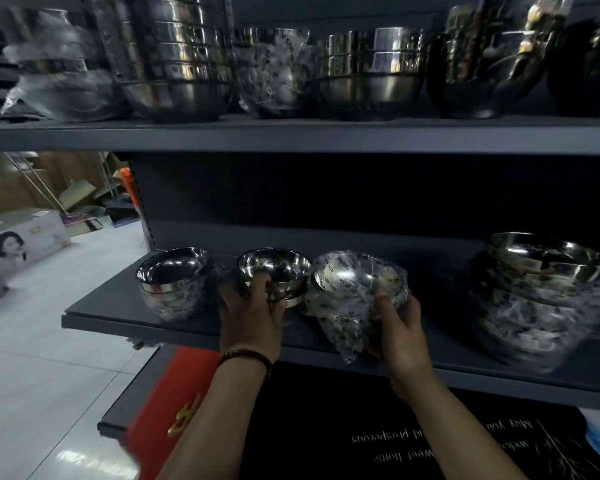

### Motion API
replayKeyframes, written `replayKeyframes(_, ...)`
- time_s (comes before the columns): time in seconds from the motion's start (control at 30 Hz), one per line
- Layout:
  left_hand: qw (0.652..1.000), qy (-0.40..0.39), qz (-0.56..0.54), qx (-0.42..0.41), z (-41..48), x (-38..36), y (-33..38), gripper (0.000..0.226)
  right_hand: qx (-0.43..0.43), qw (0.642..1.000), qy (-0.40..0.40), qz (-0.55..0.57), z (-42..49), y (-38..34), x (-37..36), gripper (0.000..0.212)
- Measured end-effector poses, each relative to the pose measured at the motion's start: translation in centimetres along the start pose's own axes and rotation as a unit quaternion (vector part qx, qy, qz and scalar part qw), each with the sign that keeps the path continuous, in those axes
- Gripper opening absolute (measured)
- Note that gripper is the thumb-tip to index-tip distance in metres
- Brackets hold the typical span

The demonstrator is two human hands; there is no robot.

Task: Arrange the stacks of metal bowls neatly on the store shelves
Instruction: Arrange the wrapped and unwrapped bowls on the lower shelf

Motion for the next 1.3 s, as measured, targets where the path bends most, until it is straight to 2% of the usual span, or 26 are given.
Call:
replayKeyframes(0.1, 0.999, 0.006, -0.047, -0.005, 0.5, -0.3, -0.1, 0.026, 0.001, 1.0, 0.0, -0.003, -0.1, 0.4, -0.3, 0.076)
replayKeyframes(0.3, 0.991, -0.006, -0.133, -0.027, 1.0, 0.6, -0.3, 0.013, 0.007, 1.0, -0.002, 0.0, 0.0, 0.7, -0.8, 0.068)
replayKeyframes(0.43, 0.993, -0.002, -0.117, -0.032, 1.1, 1.9, -1.4, 0.01, -0.003, 1.0, -0.022, 0.007, 0.3, 0.9, -1.4, 0.068)
replayKeyframes(0.73, 0.989, 0.079, -0.12, -0.036, 1.1, 3.4, -4.0, 0.018, -0.011, 0.999, -0.023, -0.031, -0.1, 1.5, -3.9, 0.106)
replayKeyframes(0.93, 0.99, 0.09, -0.106, -0.012, 1.1, 3.1, -4.4, 0.014, -0.009, 0.999, -0.021, -0.025, -0.3, 1.6, -4.4, 0.098)
replayKeyframes(1.03, 0.992, 0.088, -0.095, 0.003, 1.0, 3.0, -4.6, 0.015, -0.008, 1.0, -0.022, -0.015, -0.6, 1.3, -4.7, 0.087)
replayKeyframes(1.2, 0.993, 0.084, -0.083, 0.028, 0.9, 2.5, -4.6, 0.012, -0.008, 0.999, -0.019, -0.041, -1.3, 0.9, -5.2, 0.109)
replayKeyframes(1.3, 0.993, 0.079, -0.078, 0.031, 0.9, 2.5, -4.7, 0.011, -0.009, 0.999, -0.028, -0.036, -1.7, 0.5, -5.3, 0.101)
Point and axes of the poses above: each hand's wrist, its own z-axis towards the middle knuckle, its own x-axis out of the back of the hand, y = z × x, the point moved 3 cm from there along z, towards the middle knuckle, and after that the axes turned 3 degrees about -y, right-handed, at the moved point
